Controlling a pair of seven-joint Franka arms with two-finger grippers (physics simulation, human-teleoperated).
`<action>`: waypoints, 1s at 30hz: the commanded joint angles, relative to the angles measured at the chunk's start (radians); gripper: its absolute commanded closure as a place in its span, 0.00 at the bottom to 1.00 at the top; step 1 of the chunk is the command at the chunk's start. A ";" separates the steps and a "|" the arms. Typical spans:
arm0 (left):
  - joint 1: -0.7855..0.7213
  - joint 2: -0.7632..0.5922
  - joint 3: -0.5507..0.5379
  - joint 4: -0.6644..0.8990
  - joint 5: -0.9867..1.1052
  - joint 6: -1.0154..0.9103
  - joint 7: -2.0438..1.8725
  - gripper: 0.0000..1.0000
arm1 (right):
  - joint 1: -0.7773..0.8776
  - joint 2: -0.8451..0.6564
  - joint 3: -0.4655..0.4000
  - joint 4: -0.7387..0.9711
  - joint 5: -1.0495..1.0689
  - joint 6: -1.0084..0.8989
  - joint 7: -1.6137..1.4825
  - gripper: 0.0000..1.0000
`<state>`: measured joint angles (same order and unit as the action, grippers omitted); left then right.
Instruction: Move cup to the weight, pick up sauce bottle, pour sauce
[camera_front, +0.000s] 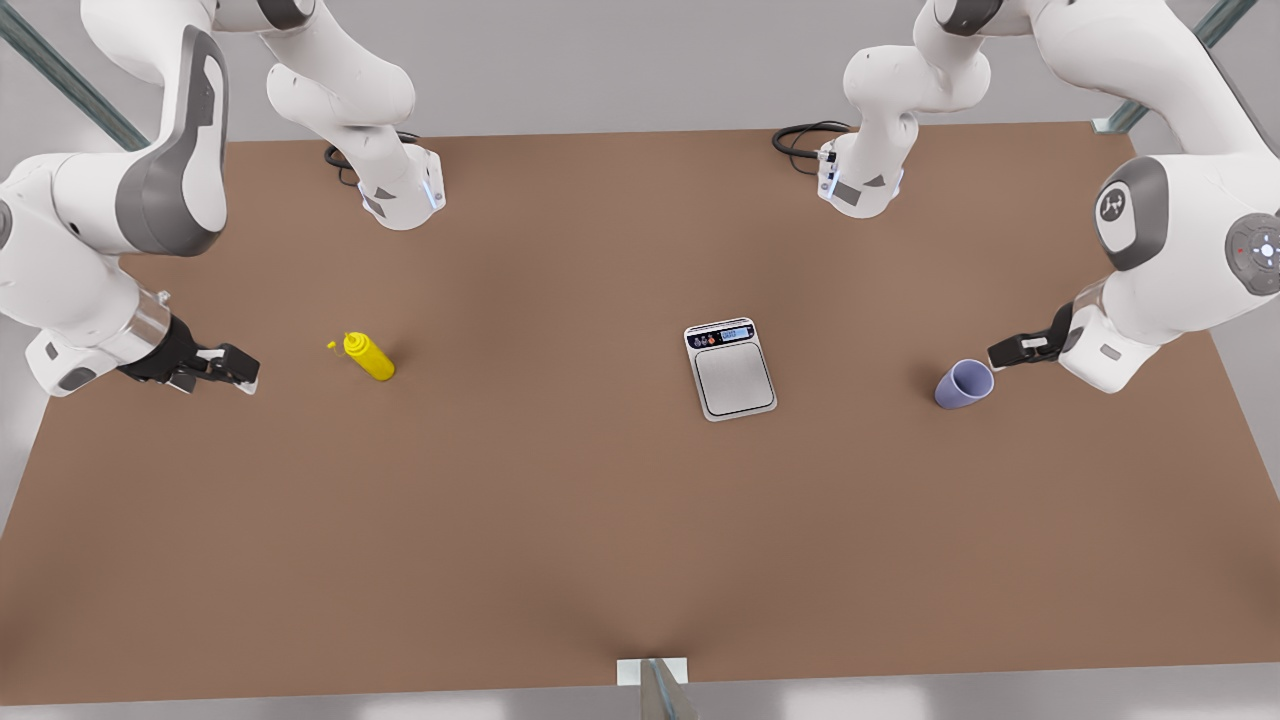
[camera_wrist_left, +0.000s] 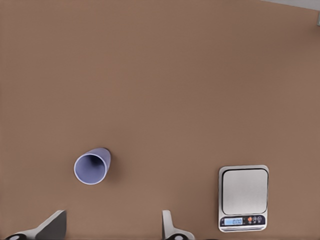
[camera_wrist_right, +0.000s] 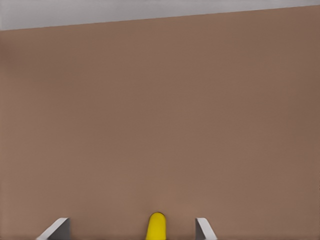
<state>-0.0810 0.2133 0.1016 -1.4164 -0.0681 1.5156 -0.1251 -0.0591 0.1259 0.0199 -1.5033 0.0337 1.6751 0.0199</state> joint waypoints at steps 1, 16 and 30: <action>0.000 0.000 0.000 -0.001 0.005 0.000 -0.001 0.00 | -0.001 0.000 0.000 0.000 0.000 0.000 0.000 0.00; 0.158 0.081 0.101 -0.677 0.044 0.663 0.348 0.00 | -0.004 0.000 0.000 0.002 0.000 -0.003 -0.008 0.00; 0.164 0.159 0.099 -0.687 0.017 0.678 0.332 0.73 | -0.002 0.000 0.000 0.002 0.000 -0.005 -0.008 0.00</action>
<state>0.0828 0.3728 0.2009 -2.1031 -0.0430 2.1901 0.2057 -0.0619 0.1259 0.0199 -1.5009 0.0337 1.6705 0.0127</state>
